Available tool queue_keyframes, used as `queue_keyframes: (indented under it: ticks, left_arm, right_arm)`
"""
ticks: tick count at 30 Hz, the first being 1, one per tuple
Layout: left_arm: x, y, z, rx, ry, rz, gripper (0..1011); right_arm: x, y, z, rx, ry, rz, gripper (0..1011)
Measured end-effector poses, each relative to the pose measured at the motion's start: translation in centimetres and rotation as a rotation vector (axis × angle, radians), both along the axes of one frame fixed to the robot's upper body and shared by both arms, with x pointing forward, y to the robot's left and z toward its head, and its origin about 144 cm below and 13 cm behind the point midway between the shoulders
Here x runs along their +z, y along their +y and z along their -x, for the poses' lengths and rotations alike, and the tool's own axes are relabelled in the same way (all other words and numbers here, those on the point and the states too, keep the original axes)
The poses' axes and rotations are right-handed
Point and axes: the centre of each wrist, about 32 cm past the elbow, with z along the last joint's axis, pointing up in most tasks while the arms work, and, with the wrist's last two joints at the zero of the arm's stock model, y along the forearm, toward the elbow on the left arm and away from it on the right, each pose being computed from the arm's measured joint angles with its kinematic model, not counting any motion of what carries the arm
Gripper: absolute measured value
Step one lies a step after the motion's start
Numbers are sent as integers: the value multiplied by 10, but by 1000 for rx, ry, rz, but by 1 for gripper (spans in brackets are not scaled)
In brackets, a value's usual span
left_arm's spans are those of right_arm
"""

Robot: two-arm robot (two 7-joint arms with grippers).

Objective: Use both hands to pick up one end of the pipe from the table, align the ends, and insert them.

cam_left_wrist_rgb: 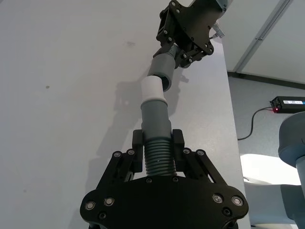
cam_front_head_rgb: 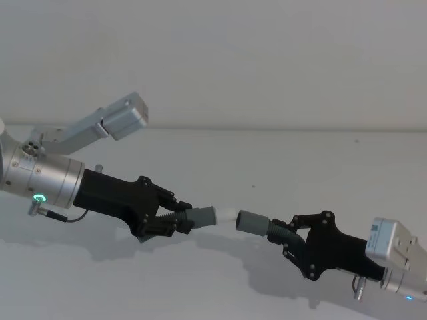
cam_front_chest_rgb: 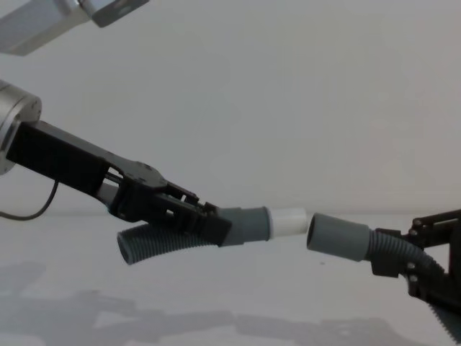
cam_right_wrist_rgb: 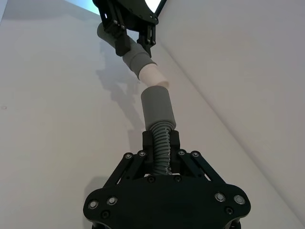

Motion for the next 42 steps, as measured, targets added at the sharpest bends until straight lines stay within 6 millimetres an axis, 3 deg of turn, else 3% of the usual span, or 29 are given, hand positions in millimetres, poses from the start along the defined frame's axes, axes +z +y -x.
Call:
queue_keyframes:
  ticks: [42]
  left_arm:
    - [-1, -4, 2, -11, 22, -5, 341]
  right_arm:
    - [1, 2, 0, 34, -14, -10, 164]
